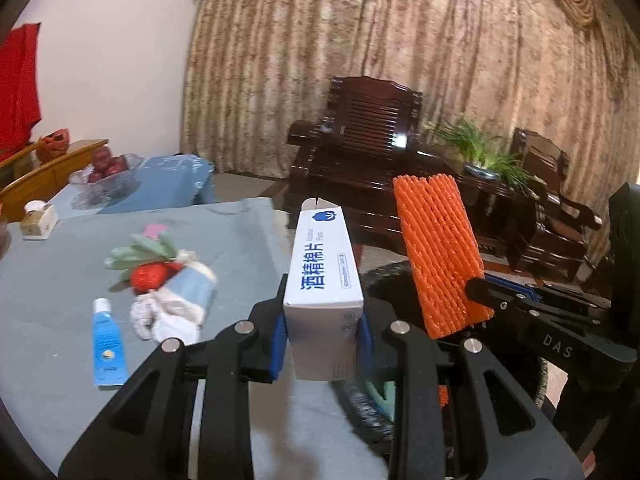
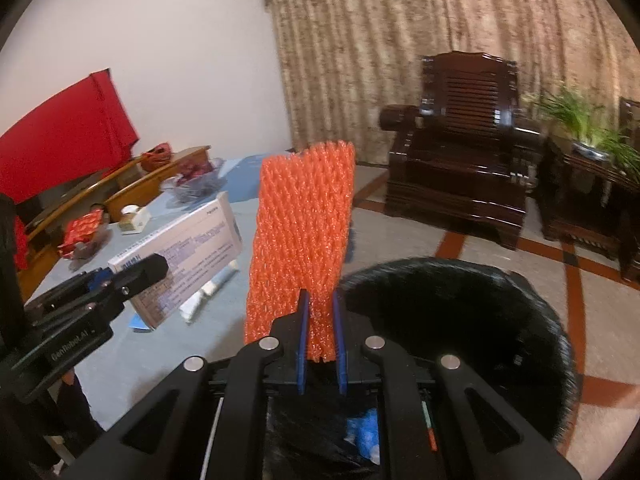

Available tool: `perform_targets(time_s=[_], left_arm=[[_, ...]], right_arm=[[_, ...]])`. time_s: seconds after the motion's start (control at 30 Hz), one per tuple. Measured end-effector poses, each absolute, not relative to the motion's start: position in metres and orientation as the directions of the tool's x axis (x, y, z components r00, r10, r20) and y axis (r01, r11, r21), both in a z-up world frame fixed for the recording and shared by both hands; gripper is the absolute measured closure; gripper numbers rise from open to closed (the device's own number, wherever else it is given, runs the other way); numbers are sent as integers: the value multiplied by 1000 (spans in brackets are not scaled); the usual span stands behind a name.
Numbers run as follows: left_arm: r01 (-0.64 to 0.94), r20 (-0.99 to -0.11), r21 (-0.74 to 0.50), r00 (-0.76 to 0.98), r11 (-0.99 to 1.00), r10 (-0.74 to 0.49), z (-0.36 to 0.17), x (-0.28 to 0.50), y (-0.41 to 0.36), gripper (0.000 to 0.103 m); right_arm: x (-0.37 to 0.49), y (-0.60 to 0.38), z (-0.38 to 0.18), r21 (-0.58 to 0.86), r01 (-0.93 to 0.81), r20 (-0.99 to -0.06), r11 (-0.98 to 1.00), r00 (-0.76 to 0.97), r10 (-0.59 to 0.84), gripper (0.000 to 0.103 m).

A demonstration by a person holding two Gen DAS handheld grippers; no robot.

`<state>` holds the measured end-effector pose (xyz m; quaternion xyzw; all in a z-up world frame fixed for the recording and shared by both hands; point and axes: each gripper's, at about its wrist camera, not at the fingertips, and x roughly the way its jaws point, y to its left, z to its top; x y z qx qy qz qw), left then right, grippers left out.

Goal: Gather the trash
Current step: 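Carry the white box and orange net over the bin and open both tools, then grasp the blue squeeze tube on the table with the left tool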

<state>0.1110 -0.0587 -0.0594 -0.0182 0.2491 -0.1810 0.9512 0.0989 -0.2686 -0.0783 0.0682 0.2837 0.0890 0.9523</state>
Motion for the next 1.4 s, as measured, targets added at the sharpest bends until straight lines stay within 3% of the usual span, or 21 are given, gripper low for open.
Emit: perform_targets(time_s=[0.7, 0.83, 0.9, 0.93, 1.0, 1.03, 1.13, 1.4], left_arm=[[515, -547, -140, 671, 846, -500, -101, 124, -160, 71], [526, -548, -165, 654, 834, -521, -106, 126, -161, 46], [523, -551, -169, 653, 835, -520, -107, 126, -158, 43], [513, -551, -169, 659, 842, -512, -108, 127, -153, 38], [493, -549, -173, 670, 853, -499, -106, 127, -148, 32], [478, -546, -173, 681, 861, -488, -104, 128, -141, 27], [421, -533, -150, 728, 895, -431, -100, 129, -117, 15], [247, -516, -114, 813, 962, -270, -87, 128, -34, 12]], right_arm=[[69, -350, -115, 142, 112, -615, 983, 788, -1, 91], [68, -360, -123, 131, 153, -635, 979, 771, -36, 88], [67, -363, -126, 127, 167, -645, 978, 763, -46, 78], [68, -363, -127, 126, 170, -649, 977, 759, -48, 56], [67, -362, -126, 117, 191, -647, 975, 759, -71, 21], [66, -363, -125, 118, 197, -640, 973, 765, -78, 16], [68, -358, -120, 153, 188, -620, 970, 783, -54, 6], [91, -302, -105, 186, 61, -581, 981, 812, 60, 6]])
